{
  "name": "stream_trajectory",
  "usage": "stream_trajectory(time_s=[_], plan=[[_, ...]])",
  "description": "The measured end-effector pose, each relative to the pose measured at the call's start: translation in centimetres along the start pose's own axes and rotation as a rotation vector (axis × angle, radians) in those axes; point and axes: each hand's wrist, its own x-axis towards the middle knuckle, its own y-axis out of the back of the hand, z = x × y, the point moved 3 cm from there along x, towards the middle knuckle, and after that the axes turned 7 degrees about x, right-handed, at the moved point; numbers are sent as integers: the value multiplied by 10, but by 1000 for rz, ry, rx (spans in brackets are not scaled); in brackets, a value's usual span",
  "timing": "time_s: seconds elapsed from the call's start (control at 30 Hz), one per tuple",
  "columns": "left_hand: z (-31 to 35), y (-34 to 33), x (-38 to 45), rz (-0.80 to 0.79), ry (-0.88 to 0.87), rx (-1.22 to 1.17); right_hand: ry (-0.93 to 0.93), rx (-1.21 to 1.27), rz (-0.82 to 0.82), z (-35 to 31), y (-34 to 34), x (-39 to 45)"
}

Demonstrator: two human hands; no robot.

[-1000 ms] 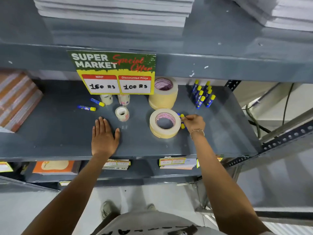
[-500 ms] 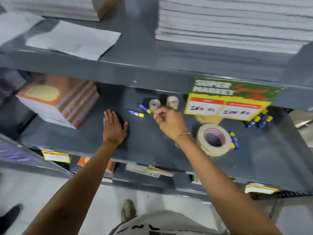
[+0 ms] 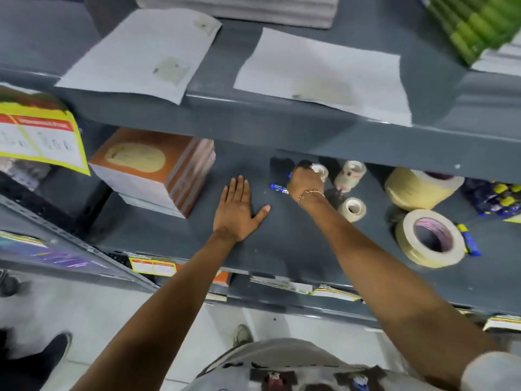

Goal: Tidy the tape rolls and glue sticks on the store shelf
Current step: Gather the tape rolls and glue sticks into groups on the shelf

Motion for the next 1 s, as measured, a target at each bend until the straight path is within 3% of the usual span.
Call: stream_trajectory(time_s=[0.27,0.6,0.73,0.87,1.0], plan=[[-1,-3,1,9,-8,2,-17,36,-68,2,-18,-8],[-1,-4,2,-17,-1,37,57,-212,16,-2,-42,-43],[10,-4,0,-53,60,13,56,-18,-20,-2,-22,-60],[61,-10,-9,-64,11,-34,73,208,28,33,46,-91],[117,-19,-16,-69,9,-73,-73,649,-260,133,123,-137]])
